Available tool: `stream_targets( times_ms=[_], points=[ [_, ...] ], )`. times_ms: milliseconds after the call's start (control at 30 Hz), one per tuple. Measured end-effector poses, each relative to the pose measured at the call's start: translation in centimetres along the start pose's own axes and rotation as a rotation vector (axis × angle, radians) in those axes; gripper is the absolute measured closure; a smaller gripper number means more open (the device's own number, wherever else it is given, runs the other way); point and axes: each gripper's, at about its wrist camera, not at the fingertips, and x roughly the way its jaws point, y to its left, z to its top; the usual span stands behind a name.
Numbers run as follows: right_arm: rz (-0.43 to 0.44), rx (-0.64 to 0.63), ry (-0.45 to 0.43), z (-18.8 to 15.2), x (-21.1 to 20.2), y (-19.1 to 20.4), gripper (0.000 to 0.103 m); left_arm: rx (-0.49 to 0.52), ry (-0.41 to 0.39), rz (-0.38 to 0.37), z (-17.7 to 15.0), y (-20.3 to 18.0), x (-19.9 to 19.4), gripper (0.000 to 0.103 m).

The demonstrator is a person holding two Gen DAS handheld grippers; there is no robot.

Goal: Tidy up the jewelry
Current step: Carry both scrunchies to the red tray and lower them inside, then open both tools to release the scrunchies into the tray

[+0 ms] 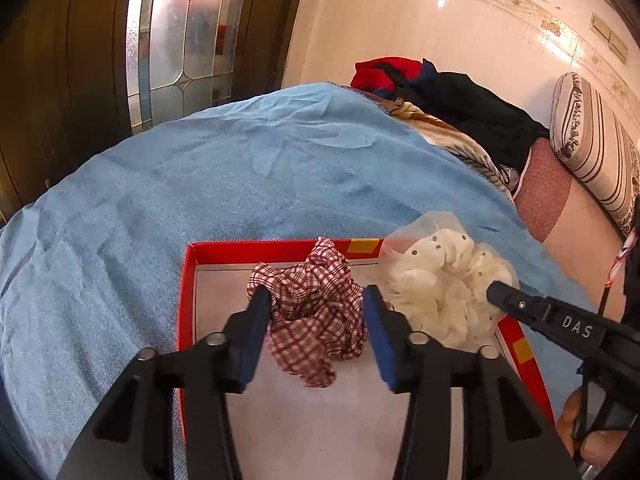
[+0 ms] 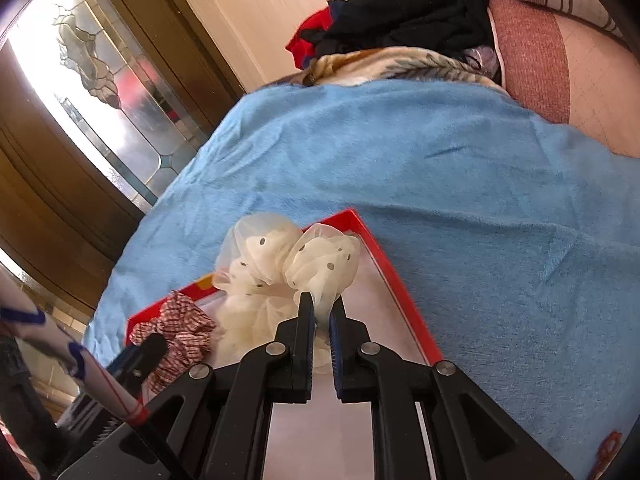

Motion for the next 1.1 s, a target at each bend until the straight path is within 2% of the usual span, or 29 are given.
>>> stream_targets(
  times_ms=[133,233,267,333,433,567,633,767,900,1100],
  points=[
    [0.012,-0.004,0.002,-0.1,-0.8,-0.6,0.082,0.0,-0.019,-0.004,0.2,0.0,-0.5,0.047],
    [0.015,-0.026,-0.027,0.0,-2.5,-0.9,0.075,-0.004,-0.049,0.0,0.4,0.1,-1.3,0.039],
    [0.006,-0.04,-0.039,0.0,-2.9,-1.0,0.071,0.0,-0.062,0.01,0.4,0.1,-1.6,0.034],
    [-0.037,-0.069,-0.067,-0.3,-3.4,-1.2,0.065,0.002,-0.064,0.013,0.2,0.2,-1.7,0.032],
    [-0.042,-0.084,-0.097,-1.4,-3.2,-1.4,0.065,-0.008,-0.029,0.013,0.0,0.4,-1.3,0.032],
    [-0.125,-0.211,-0.108,-3.1,-2.9,0.3,0.065,0.003,-0.015,0.014,-0.1,0.3,-1.5,0.032],
    [-0.131,-0.238,-0.122,-4.1,-4.0,1.1,0.065,0.023,-0.014,0.019,-0.1,0.1,-1.8,0.032],
    [-0.135,-0.216,-0.124,-7.3,-7.0,1.0,0.065,0.079,-0.009,0.018,-0.6,-0.6,-2.6,0.032],
    [-0.117,-0.13,-0.115,-11.2,-9.9,-0.3,0.065,0.118,-0.016,-0.035,-1.5,-1.7,-4.3,0.032],
    [-0.081,-0.001,-0.208,-13.5,-16.4,-2.4,0.065,0.204,-0.067,-0.118,-2.9,-4.9,-7.9,0.032]
  ],
)
